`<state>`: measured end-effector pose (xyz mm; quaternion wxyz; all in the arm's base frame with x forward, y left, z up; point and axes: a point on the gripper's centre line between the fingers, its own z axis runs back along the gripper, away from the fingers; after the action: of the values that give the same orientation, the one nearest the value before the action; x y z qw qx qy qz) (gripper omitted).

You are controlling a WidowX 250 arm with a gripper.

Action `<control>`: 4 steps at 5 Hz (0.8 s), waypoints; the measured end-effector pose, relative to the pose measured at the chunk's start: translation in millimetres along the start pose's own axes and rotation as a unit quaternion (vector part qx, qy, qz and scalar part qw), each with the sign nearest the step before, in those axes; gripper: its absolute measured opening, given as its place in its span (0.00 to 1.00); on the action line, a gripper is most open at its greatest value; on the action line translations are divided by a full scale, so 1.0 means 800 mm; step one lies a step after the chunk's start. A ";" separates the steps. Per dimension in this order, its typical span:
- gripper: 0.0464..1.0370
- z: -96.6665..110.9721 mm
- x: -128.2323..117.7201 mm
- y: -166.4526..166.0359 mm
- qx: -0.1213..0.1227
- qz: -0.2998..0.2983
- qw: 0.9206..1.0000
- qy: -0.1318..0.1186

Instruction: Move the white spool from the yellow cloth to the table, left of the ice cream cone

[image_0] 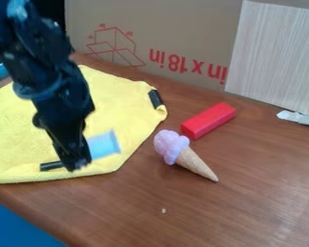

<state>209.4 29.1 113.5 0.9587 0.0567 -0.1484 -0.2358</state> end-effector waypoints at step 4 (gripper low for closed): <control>0.82 -0.069 0.022 -0.040 0.055 0.012 0.997 0.060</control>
<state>227.4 -5.5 59.7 0.9641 0.1219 -0.1039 -0.2117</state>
